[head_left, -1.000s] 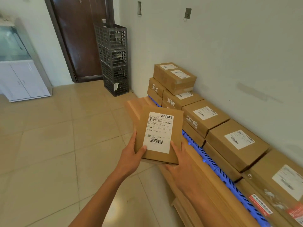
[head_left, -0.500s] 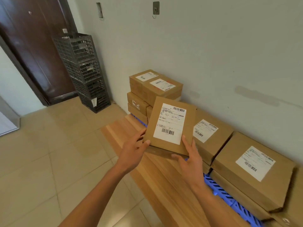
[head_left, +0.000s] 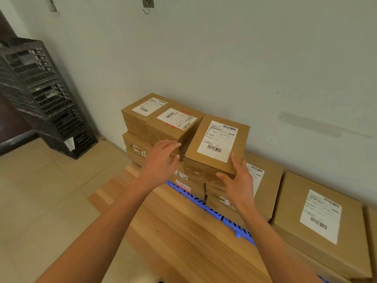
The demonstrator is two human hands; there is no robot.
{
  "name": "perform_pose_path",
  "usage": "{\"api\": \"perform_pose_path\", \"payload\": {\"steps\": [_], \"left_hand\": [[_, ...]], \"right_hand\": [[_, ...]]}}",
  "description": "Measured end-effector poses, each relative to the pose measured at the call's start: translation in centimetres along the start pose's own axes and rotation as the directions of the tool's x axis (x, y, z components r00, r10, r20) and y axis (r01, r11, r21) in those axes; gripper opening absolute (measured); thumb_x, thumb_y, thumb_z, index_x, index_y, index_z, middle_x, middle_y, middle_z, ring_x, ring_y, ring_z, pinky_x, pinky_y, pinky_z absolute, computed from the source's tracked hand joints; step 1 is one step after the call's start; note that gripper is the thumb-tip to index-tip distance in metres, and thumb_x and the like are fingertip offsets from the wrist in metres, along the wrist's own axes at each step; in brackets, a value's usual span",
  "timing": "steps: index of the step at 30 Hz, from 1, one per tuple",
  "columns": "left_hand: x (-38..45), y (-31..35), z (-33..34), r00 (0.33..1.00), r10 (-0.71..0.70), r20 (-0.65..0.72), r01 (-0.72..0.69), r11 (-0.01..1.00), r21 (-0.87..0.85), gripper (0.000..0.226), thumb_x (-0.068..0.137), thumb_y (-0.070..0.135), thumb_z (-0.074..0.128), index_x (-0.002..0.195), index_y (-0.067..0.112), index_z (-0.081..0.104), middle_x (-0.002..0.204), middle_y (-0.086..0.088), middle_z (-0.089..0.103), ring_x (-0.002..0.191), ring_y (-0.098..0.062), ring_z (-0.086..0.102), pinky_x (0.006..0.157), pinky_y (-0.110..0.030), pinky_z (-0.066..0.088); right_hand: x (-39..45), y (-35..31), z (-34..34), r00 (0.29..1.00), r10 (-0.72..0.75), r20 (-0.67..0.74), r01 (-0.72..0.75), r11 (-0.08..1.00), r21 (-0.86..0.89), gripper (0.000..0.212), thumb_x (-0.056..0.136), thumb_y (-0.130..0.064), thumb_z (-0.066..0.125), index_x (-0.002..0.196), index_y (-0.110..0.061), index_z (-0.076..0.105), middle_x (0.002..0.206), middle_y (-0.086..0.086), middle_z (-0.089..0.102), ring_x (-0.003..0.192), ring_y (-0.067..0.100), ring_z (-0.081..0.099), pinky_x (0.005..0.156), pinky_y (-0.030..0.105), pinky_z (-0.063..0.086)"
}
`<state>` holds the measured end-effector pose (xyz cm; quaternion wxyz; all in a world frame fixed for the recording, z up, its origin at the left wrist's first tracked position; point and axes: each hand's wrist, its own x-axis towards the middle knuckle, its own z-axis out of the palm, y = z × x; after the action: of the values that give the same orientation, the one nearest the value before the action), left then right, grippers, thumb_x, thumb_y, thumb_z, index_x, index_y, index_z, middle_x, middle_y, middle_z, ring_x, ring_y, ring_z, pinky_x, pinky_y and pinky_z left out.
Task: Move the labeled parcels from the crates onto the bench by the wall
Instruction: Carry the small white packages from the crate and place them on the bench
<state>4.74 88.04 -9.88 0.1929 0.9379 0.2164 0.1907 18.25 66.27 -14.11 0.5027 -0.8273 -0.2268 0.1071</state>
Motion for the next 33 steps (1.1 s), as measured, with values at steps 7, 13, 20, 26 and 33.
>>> {"api": "perform_pose_path", "payload": {"steps": [7, 13, 20, 26, 33], "left_hand": [[6.5, -3.7, 0.8, 0.977, 0.121, 0.174, -0.146, 0.980, 0.135, 0.052, 0.104, 0.034, 0.049, 0.154, 0.030, 0.036, 0.160, 0.006, 0.034, 0.152, -0.018, 0.021, 0.121, -0.050, 0.022], [8.3, -7.0, 2.6, 0.945, 0.245, 0.218, -0.268, 0.960, 0.084, 0.052, 0.103, 0.031, 0.051, 0.153, 0.031, 0.038, 0.159, 0.006, 0.036, 0.150, -0.016, 0.024, 0.125, -0.047, 0.015], [8.7, -9.0, 3.7, 0.916, 0.371, 0.151, -0.391, 0.910, 0.140, 0.045, 0.094, 0.032, 0.062, 0.139, 0.029, 0.055, 0.144, 0.005, 0.051, 0.136, -0.018, 0.044, 0.115, -0.059, 0.027], [9.0, -8.9, 3.8, 0.908, 0.379, 0.180, -0.407, 0.901, 0.151, 0.047, 0.093, 0.032, 0.063, 0.139, 0.028, 0.055, 0.145, 0.002, 0.050, 0.137, -0.022, 0.043, 0.116, -0.060, 0.025], [8.2, -5.0, 2.5, 0.907, 0.367, 0.206, -0.405, 0.895, 0.189, 0.043, 0.100, 0.040, 0.050, 0.142, 0.031, 0.050, 0.145, 0.004, 0.050, 0.137, -0.021, 0.043, 0.118, -0.058, 0.023]], "right_hand": [[3.4, -2.9, 3.7, 0.993, 0.058, -0.105, -0.070, 0.990, -0.121, 0.081, 0.092, -0.026, 0.072, 0.158, -0.033, 0.026, 0.168, -0.003, 0.013, 0.151, 0.020, 0.023, 0.119, 0.041, 0.027], [4.9, -3.0, 5.9, 0.985, 0.099, -0.137, -0.125, 0.974, -0.189, 0.081, 0.092, -0.029, 0.072, 0.158, -0.032, 0.025, 0.167, -0.003, 0.016, 0.149, 0.021, 0.028, 0.119, 0.044, 0.032], [5.5, -2.7, 6.9, 0.989, 0.132, -0.071, -0.147, 0.946, -0.288, 0.077, 0.099, -0.035, 0.061, 0.160, -0.032, 0.014, 0.168, 0.000, 0.002, 0.152, 0.026, 0.019, 0.121, 0.041, 0.022], [5.6, -2.9, 6.4, 0.984, 0.170, -0.046, -0.175, 0.917, -0.357, 0.079, 0.097, -0.044, 0.060, 0.159, -0.036, 0.010, 0.168, -0.001, -0.005, 0.152, 0.031, 0.017, 0.122, 0.051, 0.025], [2.2, -5.0, 4.3, 0.990, 0.076, -0.118, -0.114, 0.928, -0.355, 0.060, 0.102, -0.034, 0.056, 0.156, -0.025, 0.030, 0.161, 0.001, 0.033, 0.146, 0.021, 0.035, 0.113, 0.030, 0.029]]}}
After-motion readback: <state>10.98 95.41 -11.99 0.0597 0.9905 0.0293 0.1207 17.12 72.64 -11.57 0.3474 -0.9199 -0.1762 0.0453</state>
